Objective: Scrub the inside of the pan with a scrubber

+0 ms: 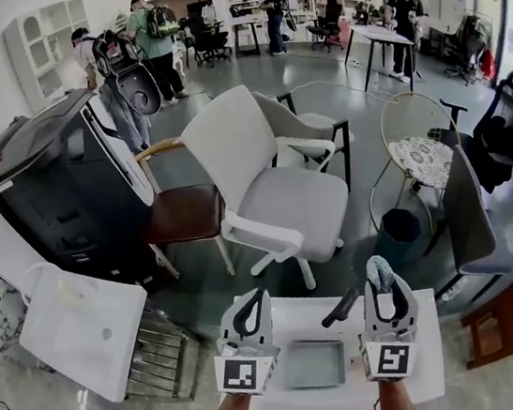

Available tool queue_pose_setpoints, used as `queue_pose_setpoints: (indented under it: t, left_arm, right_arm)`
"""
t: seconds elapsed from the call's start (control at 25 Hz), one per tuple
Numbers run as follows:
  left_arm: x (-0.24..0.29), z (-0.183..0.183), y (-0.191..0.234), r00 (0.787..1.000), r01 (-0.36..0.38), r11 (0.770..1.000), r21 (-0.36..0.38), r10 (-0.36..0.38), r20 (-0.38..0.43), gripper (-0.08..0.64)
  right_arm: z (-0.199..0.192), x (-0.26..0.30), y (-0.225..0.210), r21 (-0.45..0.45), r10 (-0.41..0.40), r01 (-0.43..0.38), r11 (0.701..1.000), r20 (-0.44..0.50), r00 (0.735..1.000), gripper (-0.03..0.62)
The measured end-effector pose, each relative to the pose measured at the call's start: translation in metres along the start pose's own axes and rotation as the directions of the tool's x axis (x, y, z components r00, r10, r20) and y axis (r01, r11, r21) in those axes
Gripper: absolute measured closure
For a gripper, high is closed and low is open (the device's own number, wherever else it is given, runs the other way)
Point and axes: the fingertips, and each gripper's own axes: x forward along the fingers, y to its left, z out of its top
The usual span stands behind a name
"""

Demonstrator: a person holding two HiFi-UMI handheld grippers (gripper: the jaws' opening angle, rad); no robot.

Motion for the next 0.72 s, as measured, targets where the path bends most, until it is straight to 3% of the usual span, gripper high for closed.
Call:
queue_pose_setpoints:
  t: [0.08,0.24,0.52,0.72]
  left_arm:
    - [0.0003,0.0044,0.0018,0.999,-0.008,1.000,0.004,0.008,0.045,0.552]
    - [-0.0030,-0.0001,0.0018,1.000,-0.010,1.000,-0.009,0.010,0.006,0.552]
    - [-0.0017,0.0058,0.0027,0.998,-0.014,1.000,-0.006,0.014,0.059,0.552]
    - [-0.0053,0.0045,0.0003,0.999,-0.008,1.000,-0.011,0.009,0.036,0.552]
  right_arm:
    - [-0.0002,-0.0003,-0.0001,0.001,-0.002,0.002,1.000,-0.003,1.000,0.423]
    - [-0.0002,-0.0008,0.0007,-0.011,-0.003,0.003,1.000,-0.002,1.000,0.423]
    - [0.0002,-0.0001,0.0037,-0.027,0.000,0.000,1.000,-0.002,1.000,0.423]
    - [-0.0010,-0.0049,0.0077,-0.022,0.009,-0.009,1.000,-0.021,1.000,0.423]
